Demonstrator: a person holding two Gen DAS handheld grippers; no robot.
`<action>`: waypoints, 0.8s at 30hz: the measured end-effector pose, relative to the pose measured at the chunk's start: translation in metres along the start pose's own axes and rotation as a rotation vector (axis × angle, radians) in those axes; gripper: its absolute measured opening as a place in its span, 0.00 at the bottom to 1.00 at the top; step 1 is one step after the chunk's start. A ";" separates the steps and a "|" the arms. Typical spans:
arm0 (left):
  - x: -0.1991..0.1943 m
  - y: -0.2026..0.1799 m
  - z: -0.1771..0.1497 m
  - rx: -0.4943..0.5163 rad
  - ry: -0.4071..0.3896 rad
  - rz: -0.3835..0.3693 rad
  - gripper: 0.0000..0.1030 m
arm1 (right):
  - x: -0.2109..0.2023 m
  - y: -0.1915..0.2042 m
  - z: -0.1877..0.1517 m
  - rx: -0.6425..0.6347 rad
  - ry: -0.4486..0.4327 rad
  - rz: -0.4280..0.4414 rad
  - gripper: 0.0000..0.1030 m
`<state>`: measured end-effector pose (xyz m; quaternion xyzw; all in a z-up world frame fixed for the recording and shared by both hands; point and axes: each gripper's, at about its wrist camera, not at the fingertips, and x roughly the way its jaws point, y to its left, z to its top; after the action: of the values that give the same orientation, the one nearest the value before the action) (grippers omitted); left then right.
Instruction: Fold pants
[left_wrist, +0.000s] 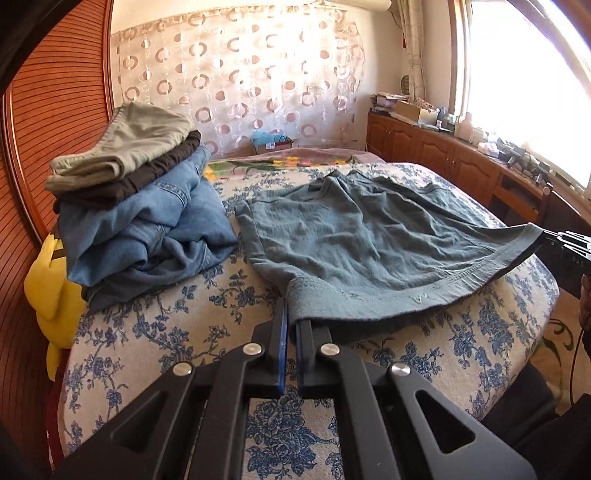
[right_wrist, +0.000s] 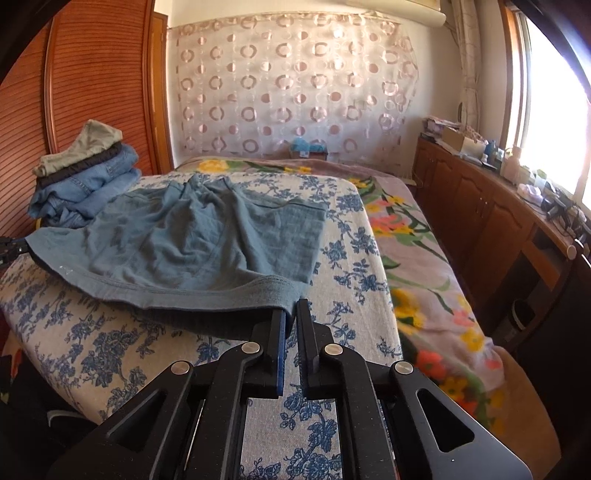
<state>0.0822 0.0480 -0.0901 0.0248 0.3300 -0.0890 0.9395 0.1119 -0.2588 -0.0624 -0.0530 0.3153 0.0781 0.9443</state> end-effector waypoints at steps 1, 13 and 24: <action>-0.002 0.001 0.001 -0.007 -0.006 0.000 0.00 | 0.000 0.000 0.000 0.002 -0.001 0.003 0.03; -0.045 0.009 -0.015 -0.041 -0.030 -0.015 0.00 | -0.036 0.001 -0.006 -0.004 0.003 0.044 0.01; -0.062 0.008 -0.041 -0.031 0.024 -0.023 0.00 | -0.055 0.004 -0.027 -0.002 0.049 0.080 0.01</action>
<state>0.0114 0.0697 -0.0834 0.0076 0.3429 -0.0942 0.9346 0.0526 -0.2653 -0.0508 -0.0430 0.3400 0.1149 0.9324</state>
